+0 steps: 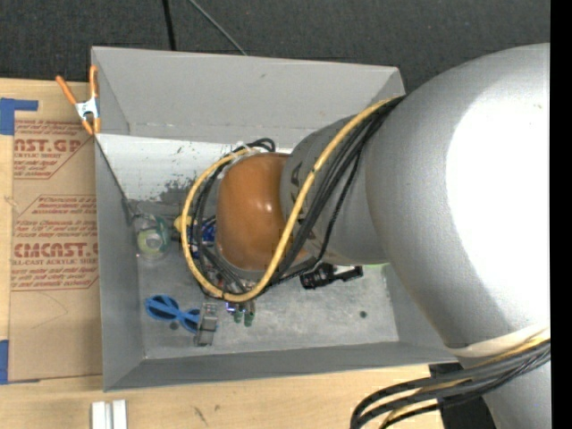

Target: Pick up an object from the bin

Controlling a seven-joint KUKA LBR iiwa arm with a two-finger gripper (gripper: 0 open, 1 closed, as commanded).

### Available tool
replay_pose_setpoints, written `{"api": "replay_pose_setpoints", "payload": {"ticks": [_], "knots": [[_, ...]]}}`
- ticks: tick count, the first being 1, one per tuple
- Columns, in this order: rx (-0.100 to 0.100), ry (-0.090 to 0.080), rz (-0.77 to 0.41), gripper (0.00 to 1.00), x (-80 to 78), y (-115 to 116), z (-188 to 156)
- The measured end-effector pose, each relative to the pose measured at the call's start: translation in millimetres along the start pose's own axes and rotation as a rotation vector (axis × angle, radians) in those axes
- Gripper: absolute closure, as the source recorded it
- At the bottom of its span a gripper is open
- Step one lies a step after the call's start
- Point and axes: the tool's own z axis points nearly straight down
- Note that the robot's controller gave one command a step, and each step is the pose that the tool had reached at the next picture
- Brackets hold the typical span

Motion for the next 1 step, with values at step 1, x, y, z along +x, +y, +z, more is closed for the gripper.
{"api": "replay_pose_setpoints", "payload": {"ticks": [1], "knots": [[0.001, 0.003, 0.094, 0.0, 4.7, -6.5, -4.2]]}}
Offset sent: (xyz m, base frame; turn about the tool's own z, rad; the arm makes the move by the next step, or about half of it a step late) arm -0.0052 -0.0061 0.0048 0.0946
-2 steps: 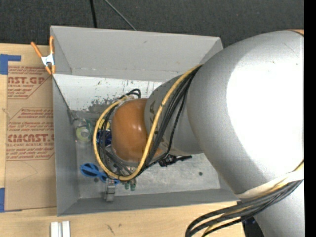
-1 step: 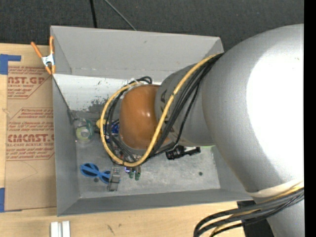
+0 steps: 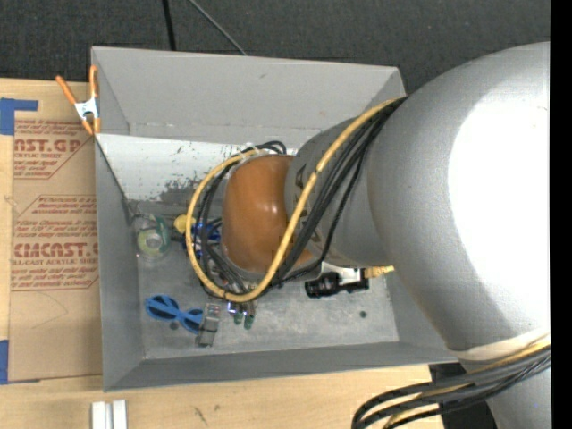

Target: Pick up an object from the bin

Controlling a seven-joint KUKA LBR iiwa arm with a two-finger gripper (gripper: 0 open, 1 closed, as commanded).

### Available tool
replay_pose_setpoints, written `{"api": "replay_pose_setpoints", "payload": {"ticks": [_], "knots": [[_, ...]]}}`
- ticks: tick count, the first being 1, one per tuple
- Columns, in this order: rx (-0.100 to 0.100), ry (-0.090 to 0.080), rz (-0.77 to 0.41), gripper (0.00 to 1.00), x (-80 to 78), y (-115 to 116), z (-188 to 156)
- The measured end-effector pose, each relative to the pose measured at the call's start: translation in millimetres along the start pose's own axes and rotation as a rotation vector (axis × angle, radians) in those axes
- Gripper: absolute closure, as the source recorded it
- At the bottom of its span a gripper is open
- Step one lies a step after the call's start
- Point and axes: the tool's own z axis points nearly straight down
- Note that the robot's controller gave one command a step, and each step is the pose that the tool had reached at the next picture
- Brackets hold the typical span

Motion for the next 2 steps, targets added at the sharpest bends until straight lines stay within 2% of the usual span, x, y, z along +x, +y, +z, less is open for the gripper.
{"api": "replay_pose_setpoints", "payload": {"ticks": [1, 2], "knots": [[0.002, 0.003, 0.077, 0.0, -0.3, -6.3, 36.9], [0.002, 0.004, 0.077, 0.0, 0.4, -5.9, 37.5]]}}
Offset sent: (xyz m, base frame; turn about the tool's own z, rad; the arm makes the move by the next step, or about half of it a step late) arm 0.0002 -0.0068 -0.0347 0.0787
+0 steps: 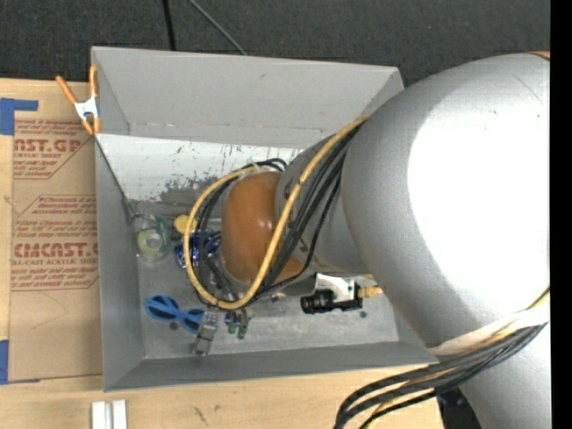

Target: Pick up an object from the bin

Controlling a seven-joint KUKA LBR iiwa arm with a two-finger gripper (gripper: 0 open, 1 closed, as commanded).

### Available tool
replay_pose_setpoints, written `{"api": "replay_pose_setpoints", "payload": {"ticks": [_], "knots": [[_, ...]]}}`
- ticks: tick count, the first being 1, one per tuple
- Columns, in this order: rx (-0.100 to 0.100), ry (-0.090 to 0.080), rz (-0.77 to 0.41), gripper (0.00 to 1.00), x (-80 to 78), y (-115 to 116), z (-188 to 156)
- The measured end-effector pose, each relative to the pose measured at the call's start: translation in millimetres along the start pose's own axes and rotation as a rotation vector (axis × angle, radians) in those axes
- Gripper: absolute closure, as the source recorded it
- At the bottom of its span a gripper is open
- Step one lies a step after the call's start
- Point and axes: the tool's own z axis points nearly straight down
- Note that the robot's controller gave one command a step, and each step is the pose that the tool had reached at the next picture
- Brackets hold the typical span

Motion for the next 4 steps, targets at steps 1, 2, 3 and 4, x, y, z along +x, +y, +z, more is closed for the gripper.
{"api": "replay_pose_setpoints", "payload": {"ticks": [1, 2, 3, 4], "knots": [[-0.001, -0.001, 0.0, 1.0, -0.4, 0.2, -0.8], [-0.003, -0.006, -0.001, 1.0, -0.2, 0.8, -24.0], [-0.004, -0.007, -0.002, 1.0, -0.5, 1.6, -59.4], [-0.003, -0.005, -0.002, 1.0, -0.4, 2.0, -65.5]]}}
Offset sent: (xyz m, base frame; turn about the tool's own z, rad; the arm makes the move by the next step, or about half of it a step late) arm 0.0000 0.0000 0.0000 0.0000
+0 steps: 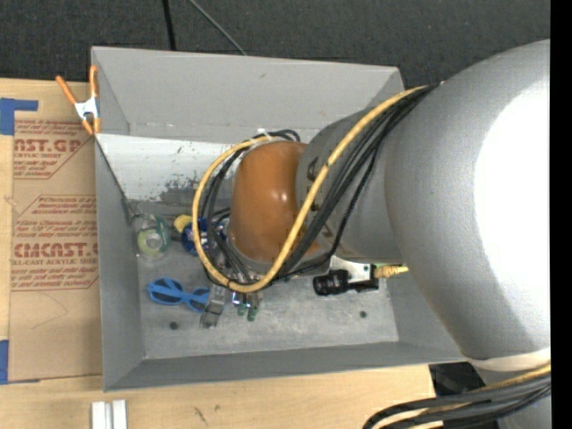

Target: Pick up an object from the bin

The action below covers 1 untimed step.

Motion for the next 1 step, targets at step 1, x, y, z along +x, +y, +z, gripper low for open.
{"api": "replay_pose_setpoints", "payload": {"ticks": [1], "knots": [[-0.001, -0.001, 0.0, 1.0, -0.2, 0.4, -18.5]]}}
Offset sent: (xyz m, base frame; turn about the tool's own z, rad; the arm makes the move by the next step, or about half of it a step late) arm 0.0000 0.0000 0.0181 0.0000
